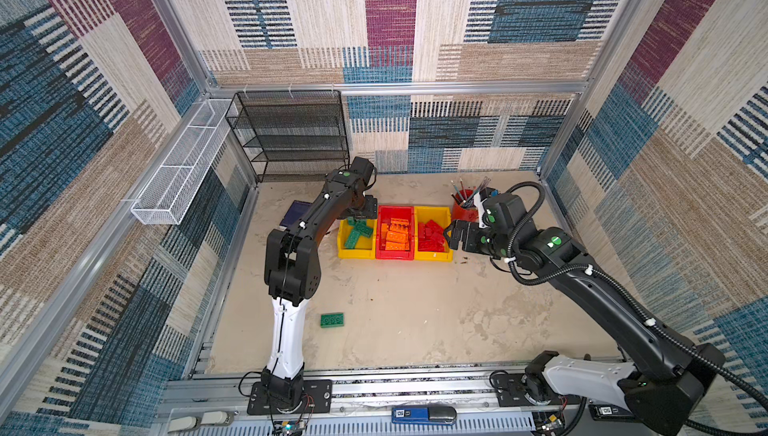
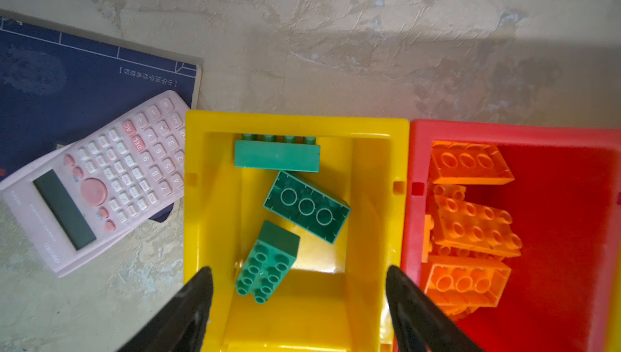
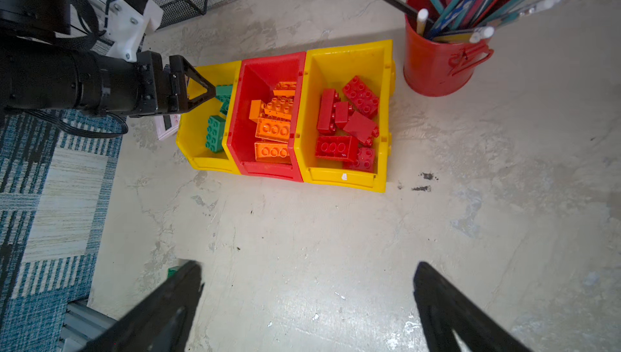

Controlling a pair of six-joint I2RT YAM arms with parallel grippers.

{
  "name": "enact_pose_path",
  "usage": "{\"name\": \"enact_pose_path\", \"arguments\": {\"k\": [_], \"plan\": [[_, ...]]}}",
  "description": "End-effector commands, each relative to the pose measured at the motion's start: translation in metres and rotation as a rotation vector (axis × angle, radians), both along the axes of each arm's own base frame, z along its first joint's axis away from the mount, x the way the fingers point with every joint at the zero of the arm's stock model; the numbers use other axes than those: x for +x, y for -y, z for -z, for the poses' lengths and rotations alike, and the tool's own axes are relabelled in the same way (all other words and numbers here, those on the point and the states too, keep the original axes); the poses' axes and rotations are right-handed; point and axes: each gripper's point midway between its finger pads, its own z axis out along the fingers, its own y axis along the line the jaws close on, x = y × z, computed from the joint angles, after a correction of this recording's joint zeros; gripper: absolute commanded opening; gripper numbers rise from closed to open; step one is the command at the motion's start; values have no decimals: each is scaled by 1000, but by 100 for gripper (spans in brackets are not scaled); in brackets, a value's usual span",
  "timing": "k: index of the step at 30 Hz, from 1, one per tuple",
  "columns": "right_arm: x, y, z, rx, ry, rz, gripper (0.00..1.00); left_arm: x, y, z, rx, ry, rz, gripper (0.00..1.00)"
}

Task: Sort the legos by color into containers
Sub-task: 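Move the left gripper back over the last green brick, then lower the left gripper and grasp the last green brick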

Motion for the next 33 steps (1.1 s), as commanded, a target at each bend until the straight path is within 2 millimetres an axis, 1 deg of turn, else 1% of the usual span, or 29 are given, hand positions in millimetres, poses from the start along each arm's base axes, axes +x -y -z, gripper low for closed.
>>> {"name": "enact_pose_path", "arguments": {"k": [1,3,5,7,10,13,14,17,18,20,22,23,25,26,28,33], "plan": [[4,-7,-4,3,15,-39,100,-18,-3,-9,-17,-15,15,83],[5,-13,-3,6,15,-71,100,-34,-11,-12,-13,-19,8,88],[6,-21,-1,12,9,-105,100,-54,-18,-18,-15,-16,0,88],[7,-27,2,18,3,-141,100,-79,-28,-18,-16,-29,-15,88],[7,-37,5,32,-1,-194,100,-122,-44,-17,-26,-47,-61,89],[5,-43,7,40,-3,-238,100,-170,-58,-7,-59,-82,-103,94],[3,-45,7,41,-2,-253,100,-188,-61,-1,-73,-105,-118,95],[-1,-46,7,39,-3,-282,100,-233,-68,20,-124,-167,-173,97],[-2,-46,7,39,-2,-286,100,-245,-70,25,-139,-175,-191,100],[-6,-45,7,42,-3,-295,100,-266,-74,32,-166,-178,-220,99],[-10,-44,5,50,0,-302,99,-280,-79,37,-177,-169,-249,99],[-12,-44,4,56,1,-305,100,-283,-78,38,-187,-146,-258,99],[-15,-44,4,66,-1,-309,100,-286,-78,41,-200,-131,-275,99],[-17,-44,3,73,-1,-310,100,-289,-81,43,-189,-140,-290,99],[-21,-42,0,84,3,-309,100,-291,-80,49,-182,-160,-292,99],[-29,-37,-6,100,11,-299,100,-293,-76,69,-158,-211,-282,100]]}}
